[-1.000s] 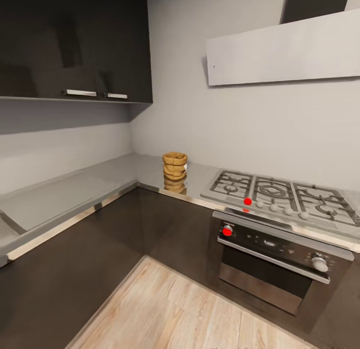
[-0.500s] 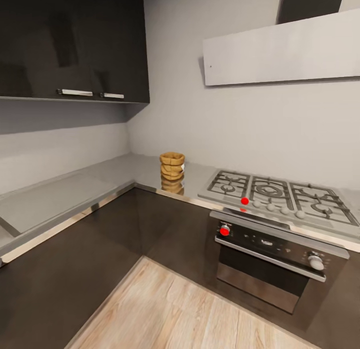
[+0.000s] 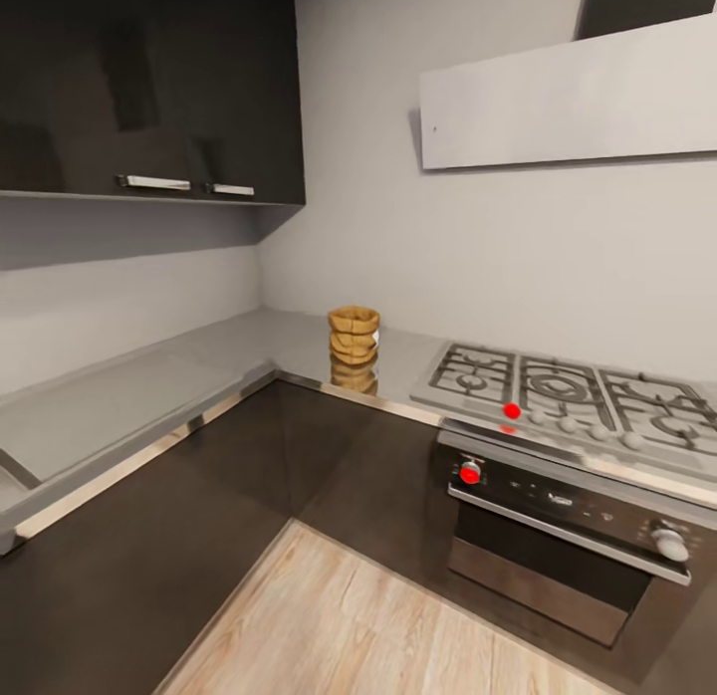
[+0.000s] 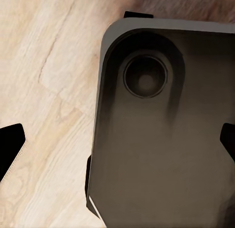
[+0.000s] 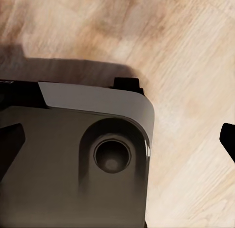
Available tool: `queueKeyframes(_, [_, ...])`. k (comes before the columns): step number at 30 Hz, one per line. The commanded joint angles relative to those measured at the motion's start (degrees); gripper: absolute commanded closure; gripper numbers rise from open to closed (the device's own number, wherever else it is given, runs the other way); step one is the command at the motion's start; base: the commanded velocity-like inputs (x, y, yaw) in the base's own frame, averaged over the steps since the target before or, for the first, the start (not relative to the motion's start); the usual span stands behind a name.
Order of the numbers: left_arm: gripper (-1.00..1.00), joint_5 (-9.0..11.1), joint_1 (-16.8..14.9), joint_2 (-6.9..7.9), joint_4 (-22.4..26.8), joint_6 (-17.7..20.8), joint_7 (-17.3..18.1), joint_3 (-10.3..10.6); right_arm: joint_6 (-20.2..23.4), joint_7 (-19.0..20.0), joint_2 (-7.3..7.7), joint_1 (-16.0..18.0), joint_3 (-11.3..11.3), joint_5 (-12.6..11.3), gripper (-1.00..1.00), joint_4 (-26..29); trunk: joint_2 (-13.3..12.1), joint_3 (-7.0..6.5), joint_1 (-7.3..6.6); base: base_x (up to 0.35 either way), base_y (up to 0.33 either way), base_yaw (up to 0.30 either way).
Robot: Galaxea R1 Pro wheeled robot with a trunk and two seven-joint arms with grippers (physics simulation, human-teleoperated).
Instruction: In the kitchen, take the popcorn bag from the countertop, put it into the microwave, and heat it until the popcorn is cooked so the cooked popcorn ends up inside the bag.
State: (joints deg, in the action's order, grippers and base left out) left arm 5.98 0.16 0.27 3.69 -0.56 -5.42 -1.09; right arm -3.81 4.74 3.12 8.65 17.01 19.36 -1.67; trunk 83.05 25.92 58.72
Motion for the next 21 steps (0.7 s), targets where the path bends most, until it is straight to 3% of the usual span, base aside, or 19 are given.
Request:
queueKeyframes(1, [-1.0,0.6,0.0,-0.01,0.1,-0.1,0.0,-0.1,-0.3,0.1,0.04,0.1,0.5,0.4,-1.0,-0.2,0.0,0.05,0.01,0.112,0.143,0.0])
queueKeyframes(17, [-1.0,0.5,0.0,-0.01,0.1,-0.1,0.0,-0.1,-0.4,-0.2,-0.01,0.1,0.5,0.4,-1.0,-0.2,0.0,0.05,0.01,0.015,0.143,0.0])
queueKeyframes(21, [-1.0,0.6,0.0,-0.01,0.1,-0.1,0.0,-0.1,-0.4,-0.4,0.01,0.1,0.5,0.3,-1.0,-0.2,0.0,0.05,0.01,0.0,0.062,-0.182])
